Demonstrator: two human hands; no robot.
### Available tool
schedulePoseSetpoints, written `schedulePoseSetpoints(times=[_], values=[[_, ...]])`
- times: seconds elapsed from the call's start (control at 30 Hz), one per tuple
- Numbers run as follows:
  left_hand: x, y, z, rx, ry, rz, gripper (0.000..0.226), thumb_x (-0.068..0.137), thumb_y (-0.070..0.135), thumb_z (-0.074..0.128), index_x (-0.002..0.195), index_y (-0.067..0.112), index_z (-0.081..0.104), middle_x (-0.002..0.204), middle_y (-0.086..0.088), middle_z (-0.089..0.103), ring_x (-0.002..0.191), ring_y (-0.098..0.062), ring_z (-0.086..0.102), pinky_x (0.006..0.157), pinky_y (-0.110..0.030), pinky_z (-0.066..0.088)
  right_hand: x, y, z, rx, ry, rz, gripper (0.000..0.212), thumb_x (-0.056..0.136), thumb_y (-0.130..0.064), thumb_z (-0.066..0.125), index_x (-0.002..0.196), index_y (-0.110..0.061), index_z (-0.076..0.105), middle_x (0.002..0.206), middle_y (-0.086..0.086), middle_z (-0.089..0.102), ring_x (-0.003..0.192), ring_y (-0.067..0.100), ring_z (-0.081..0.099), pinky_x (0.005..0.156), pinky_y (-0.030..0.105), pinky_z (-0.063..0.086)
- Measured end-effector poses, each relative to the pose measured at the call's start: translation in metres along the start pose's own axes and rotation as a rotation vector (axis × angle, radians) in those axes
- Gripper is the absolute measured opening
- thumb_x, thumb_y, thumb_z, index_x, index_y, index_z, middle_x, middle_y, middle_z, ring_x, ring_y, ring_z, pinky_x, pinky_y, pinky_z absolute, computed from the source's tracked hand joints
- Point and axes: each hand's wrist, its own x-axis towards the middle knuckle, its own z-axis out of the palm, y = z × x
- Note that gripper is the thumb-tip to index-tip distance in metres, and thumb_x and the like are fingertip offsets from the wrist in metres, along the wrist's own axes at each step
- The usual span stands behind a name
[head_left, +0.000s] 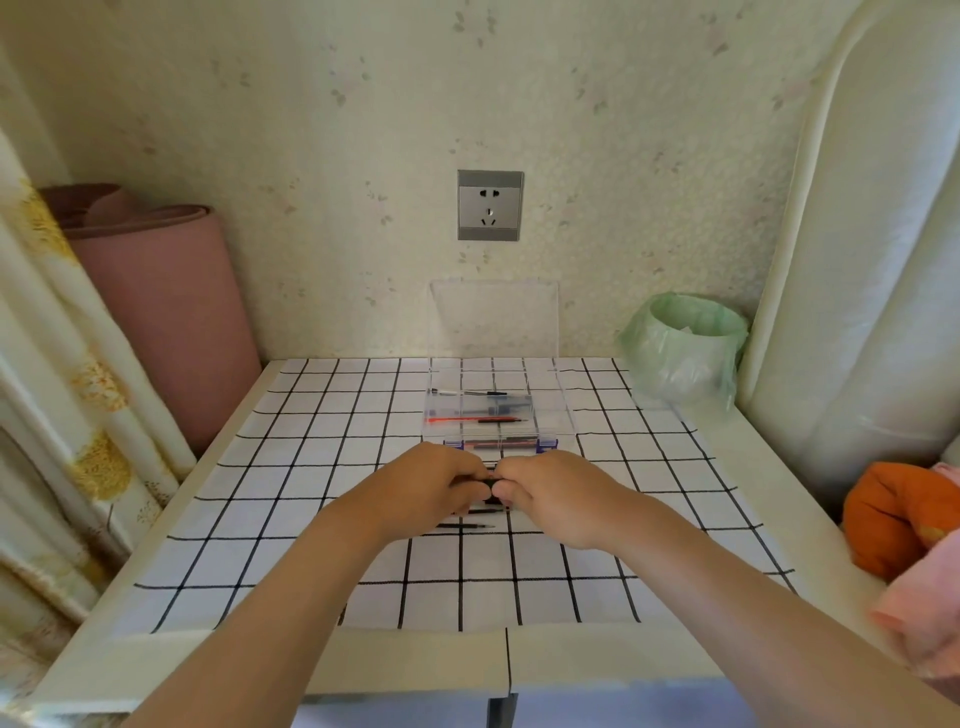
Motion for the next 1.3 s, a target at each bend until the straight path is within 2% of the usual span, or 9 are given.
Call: schedulePoseSetpoints(times=[0.2,0.4,0.53,0.67,0.8,0.93,1.03,1.2,1.3], values=[[0.002,0.0,-0.002,0.036,0.0,-0.049,0.013,0.096,0.035,0.056,0.088,0.03,0.066,0.076,0.005,0.062,0.058,-0.004,0.048,0.058,-0.021,0.04,-0.002,0.005,-0.002,0.09,0.007,0.043,0.021,0.1,-0.038,0.045,0.115,-0.027,0.055,0.087,-0.011,0.057,0.08,0.014,0.056,0.067,0.032,0.045],[0.0,-0.001,-0.005,0.139,0.056,-0.084,0.017,0.094,0.042,0.058,0.11,0.037,0.06,0.086,0.015,0.054,0.078,-0.003,0.052,0.071,-0.025,0.044,-0.005,0.029,-0.006,0.079,0.014,0.118,0.026,0.102,-0.019,0.042,0.112,-0.022,0.066,0.107,-0.007,0.04,0.074,0.008,0.05,0.062,0.018,0.036],[0.001,0.002,-0.005,0.153,0.037,-0.064,0.011,0.095,0.038,0.058,0.106,0.037,0.061,0.089,0.008,0.06,0.08,-0.01,0.056,0.077,-0.03,0.05,-0.012,0.035,-0.009,0.039,-0.047,0.121,0.024,0.096,-0.019,0.056,0.115,-0.028,0.066,0.101,-0.008,0.055,0.086,0.012,0.056,0.067,0.019,0.039],[0.001,0.002,-0.001,0.152,0.006,-0.089,0.011,0.093,0.039,0.06,0.104,0.04,0.062,0.096,0.011,0.063,0.088,-0.009,0.058,0.081,-0.03,0.051,-0.015,0.039,-0.007,0.065,-0.093,0.159,0.028,0.087,-0.021,0.067,0.112,-0.032,0.063,0.097,-0.01,0.062,0.087,0.01,0.058,0.067,0.02,0.043],[0.003,0.004,0.001,0.151,0.001,-0.097,0.014,0.094,0.038,0.06,0.106,0.038,0.065,0.097,0.013,0.063,0.086,-0.006,0.057,0.075,-0.024,0.047,-0.013,0.041,-0.005,0.067,-0.081,0.175,0.032,0.083,-0.022,0.072,0.11,-0.034,0.06,0.094,-0.013,0.063,0.087,0.009,0.06,0.072,0.025,0.049],[0.003,0.004,0.002,0.164,-0.008,-0.092,0.018,0.095,0.036,0.059,0.111,0.034,0.066,0.099,0.014,0.062,0.088,-0.006,0.057,0.074,-0.022,0.044,-0.011,0.04,-0.006,0.038,-0.075,0.185,0.036,0.082,-0.021,0.07,0.115,-0.034,0.06,0.096,-0.012,0.064,0.089,0.009,0.06,0.075,0.027,0.05],[0.004,0.002,0.002,0.139,-0.012,-0.095,0.017,0.095,0.035,0.06,0.109,0.033,0.067,0.099,0.013,0.064,0.086,-0.006,0.059,0.072,-0.02,0.045,-0.01,0.034,-0.011,0.034,-0.022,0.158,0.029,0.085,-0.027,0.068,0.113,-0.033,0.061,0.096,-0.013,0.064,0.088,0.01,0.06,0.076,0.029,0.051],[0.005,0.002,0.001,0.151,-0.013,-0.093,0.015,0.093,0.037,0.058,0.106,0.036,0.066,0.093,0.011,0.064,0.084,-0.009,0.06,0.075,-0.029,0.052,-0.006,0.016,-0.013,0.087,0.063,0.046,0.023,0.094,-0.035,0.059,0.116,-0.033,0.063,0.102,-0.012,0.062,0.087,0.009,0.057,0.077,0.03,0.049],[0.003,0.003,-0.001,0.142,0.028,-0.049,0.014,0.091,0.042,0.06,0.105,0.039,0.063,0.089,0.014,0.059,0.078,-0.004,0.055,0.067,-0.025,0.045,-0.003,0.012,-0.009,0.009,0.03,0.017,0.021,0.099,-0.032,0.051,0.109,-0.026,0.068,0.1,-0.003,0.058,0.089,0.016,0.056,0.081,0.038,0.049]])
